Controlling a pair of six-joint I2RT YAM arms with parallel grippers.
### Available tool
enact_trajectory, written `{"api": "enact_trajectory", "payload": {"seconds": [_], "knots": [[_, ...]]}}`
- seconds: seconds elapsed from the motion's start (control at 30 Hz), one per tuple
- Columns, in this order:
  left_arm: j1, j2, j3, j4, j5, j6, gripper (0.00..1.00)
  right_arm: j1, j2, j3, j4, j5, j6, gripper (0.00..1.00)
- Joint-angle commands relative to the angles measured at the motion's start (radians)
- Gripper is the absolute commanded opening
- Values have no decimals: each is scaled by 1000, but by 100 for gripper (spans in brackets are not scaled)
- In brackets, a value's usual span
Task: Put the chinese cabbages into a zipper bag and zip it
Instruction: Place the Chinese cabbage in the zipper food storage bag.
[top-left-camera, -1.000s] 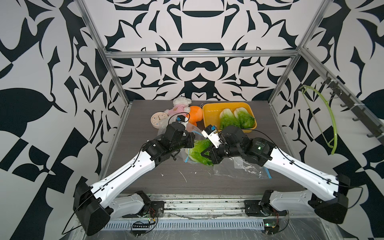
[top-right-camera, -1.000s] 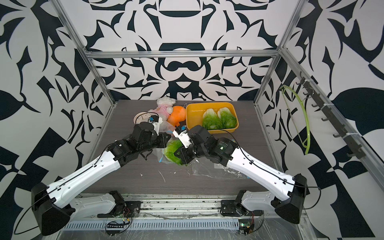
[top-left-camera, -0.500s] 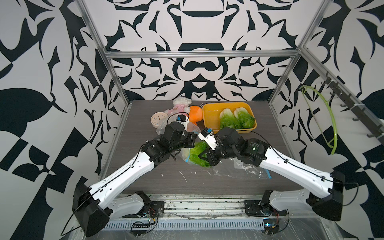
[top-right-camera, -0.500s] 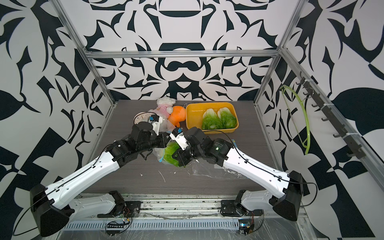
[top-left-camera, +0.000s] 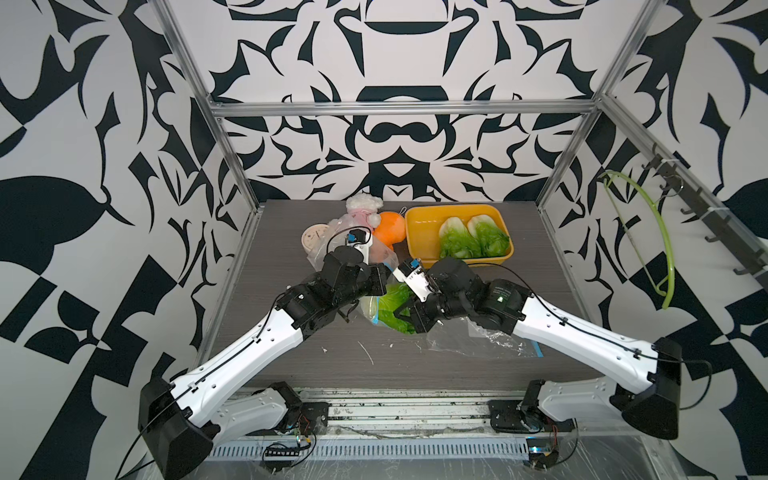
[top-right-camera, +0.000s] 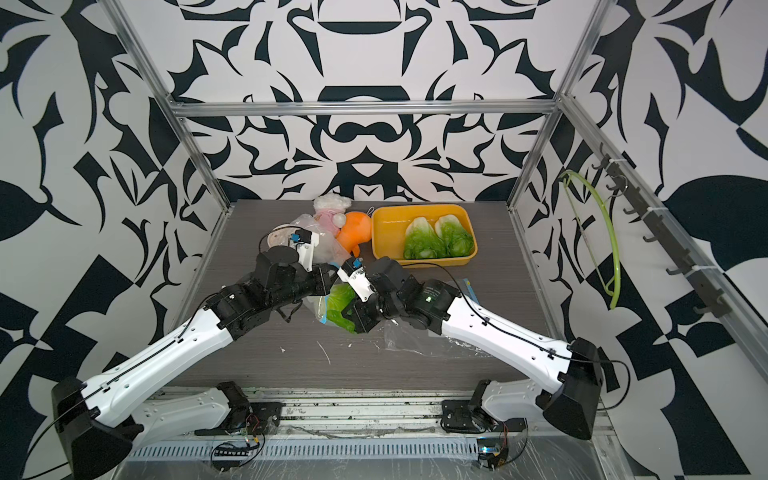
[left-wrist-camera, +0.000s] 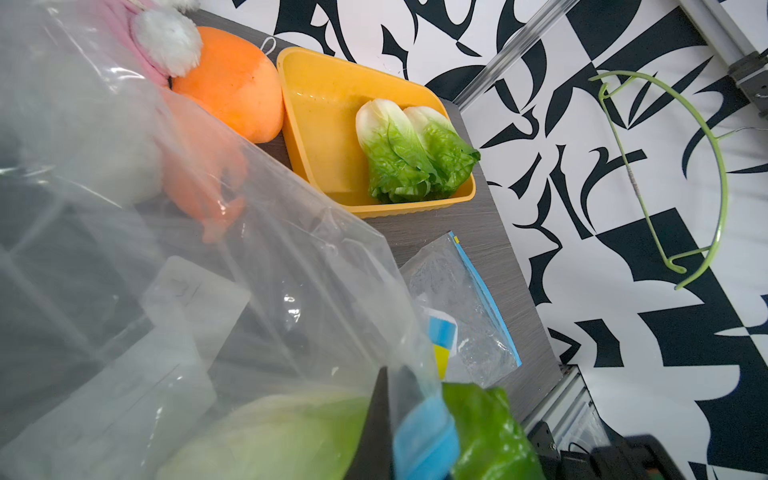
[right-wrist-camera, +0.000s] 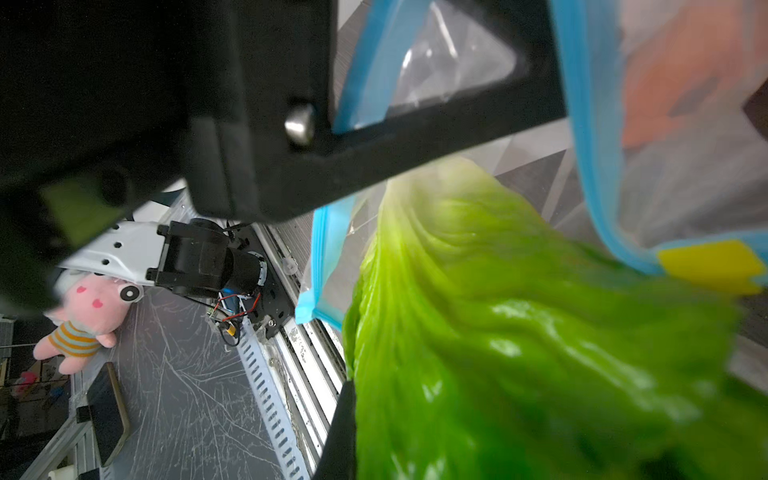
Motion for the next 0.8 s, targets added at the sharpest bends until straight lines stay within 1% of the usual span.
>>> {"api": "enact_trajectory", "payload": {"seconds": [0.0,0.13,0.2,0.27,0.33,0.4,0.57,0.63,0.7,0.77], "knots": [[3,14,-9,26,24,12,0,3,-28,9,96,-20,6,0],[3,8,-20,51,39,2,0,4,-56,11,166,-17,10,0],[3,0,-26,73,45,-21,0,5,-61,14,186,25,24,0],[3,1,-20,89,49,-26,0,12,-52,12,195,16,22,0],[3,8,1,62,40,-19,0,23,-46,4,193,3,7,0],[3,13,14,41,33,-12,0,26,-41,-8,178,16,-9,0],[3,16,13,51,47,-21,0,28,-15,-5,105,42,-52,0],[3,13,12,43,51,-26,0,28,-21,0,120,55,-43,0],[3,1,-3,54,51,-42,0,28,-38,-11,198,41,-11,0],[3,-14,-19,62,43,-66,0,28,-52,-6,241,76,33,0]]}}
